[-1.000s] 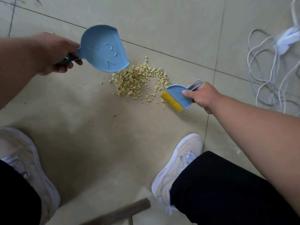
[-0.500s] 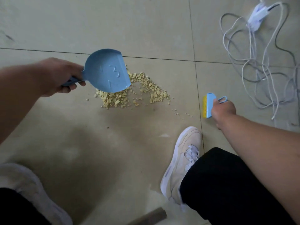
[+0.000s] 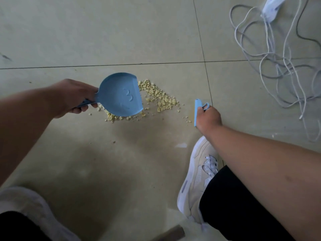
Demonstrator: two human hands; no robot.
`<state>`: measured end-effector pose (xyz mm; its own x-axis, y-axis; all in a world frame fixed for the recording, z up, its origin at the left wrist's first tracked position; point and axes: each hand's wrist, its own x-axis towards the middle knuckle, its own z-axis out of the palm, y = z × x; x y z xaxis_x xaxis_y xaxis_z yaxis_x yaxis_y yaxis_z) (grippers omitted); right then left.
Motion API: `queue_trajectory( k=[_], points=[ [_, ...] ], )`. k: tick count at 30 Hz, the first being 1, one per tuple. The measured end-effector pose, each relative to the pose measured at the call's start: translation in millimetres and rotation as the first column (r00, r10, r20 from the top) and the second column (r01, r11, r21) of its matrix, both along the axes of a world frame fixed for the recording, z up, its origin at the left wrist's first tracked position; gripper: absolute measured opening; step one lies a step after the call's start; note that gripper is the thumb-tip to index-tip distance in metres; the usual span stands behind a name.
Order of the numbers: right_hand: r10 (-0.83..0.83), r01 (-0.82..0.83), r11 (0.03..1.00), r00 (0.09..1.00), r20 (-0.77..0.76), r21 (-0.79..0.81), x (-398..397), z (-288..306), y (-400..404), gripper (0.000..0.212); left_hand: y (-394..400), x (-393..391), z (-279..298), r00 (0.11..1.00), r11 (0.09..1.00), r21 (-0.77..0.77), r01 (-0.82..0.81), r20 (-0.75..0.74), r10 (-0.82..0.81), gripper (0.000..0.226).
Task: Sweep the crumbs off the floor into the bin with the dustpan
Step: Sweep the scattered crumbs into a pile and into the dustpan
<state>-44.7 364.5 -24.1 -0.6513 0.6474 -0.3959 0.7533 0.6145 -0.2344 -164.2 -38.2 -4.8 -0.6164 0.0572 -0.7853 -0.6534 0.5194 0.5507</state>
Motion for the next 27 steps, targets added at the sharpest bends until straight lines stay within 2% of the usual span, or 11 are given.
queue_trajectory(
  k=[7,11,13,16,19,22,27],
  points=[
    [0.082,-0.094,0.978,0.994,-0.074,-0.184,-5,-9,-54,0.029,3,0,5,1.000,1.000,0.003,-0.001,-0.001,0.001,0.016],
    [0.090,-0.127,0.960,0.984,-0.152,-0.251,-11,-2,-55,0.032,-5,3,8,1.000,1.000,0.003,-0.003,-0.003,0.003,0.016],
    [0.036,-0.073,0.977,0.982,-0.184,-0.200,-16,8,-39,0.029,-11,5,10,1.000,1.000,0.001,-0.006,-0.004,0.006,0.016],
    [-0.023,0.016,0.999,0.979,-0.200,-0.036,-20,21,1,0.024,-21,4,8,1.000,1.000,0.003,-0.022,-0.003,0.022,0.015],
    [-0.061,0.068,0.996,0.991,-0.122,0.060,-9,27,33,0.026,-27,3,4,1.000,1.000,-0.001,-0.026,0.000,0.026,0.015],
    [-0.063,0.064,0.994,0.998,-0.011,0.085,11,26,39,0.023,-31,4,1,1.000,1.000,0.002,-0.025,0.004,0.025,0.015],
    [0.010,-0.010,1.000,1.000,-0.008,0.022,11,7,-6,0.027,-38,5,-1,0.999,0.999,-0.006,-0.042,-0.002,0.042,0.015]
  ],
)
